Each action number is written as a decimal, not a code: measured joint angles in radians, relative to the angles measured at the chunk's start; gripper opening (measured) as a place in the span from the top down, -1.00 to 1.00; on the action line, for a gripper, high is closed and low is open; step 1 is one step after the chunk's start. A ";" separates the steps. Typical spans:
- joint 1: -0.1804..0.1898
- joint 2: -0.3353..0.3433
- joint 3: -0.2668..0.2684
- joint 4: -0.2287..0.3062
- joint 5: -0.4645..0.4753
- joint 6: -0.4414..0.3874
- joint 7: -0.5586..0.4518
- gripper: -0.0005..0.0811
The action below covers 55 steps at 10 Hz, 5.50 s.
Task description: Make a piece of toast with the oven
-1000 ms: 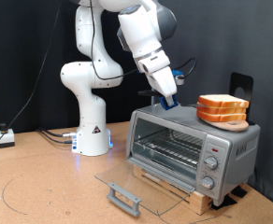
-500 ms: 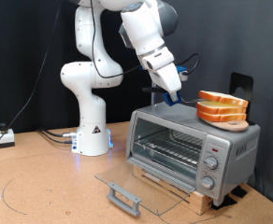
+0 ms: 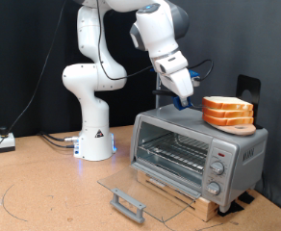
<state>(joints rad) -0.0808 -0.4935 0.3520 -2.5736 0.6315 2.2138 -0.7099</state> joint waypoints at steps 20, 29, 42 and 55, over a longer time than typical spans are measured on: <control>-0.057 -0.098 -0.160 -0.066 0.157 -0.020 -0.169 0.02; -0.205 -0.115 -0.400 -0.043 -0.017 -0.188 -0.306 0.02; -0.238 0.113 -0.418 -0.169 -0.137 0.089 -0.532 0.02; -0.095 0.084 -0.083 -0.210 -0.240 0.167 -0.342 0.02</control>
<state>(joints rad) -0.1761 -0.4099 0.2690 -2.7833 0.3919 2.3810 -1.0515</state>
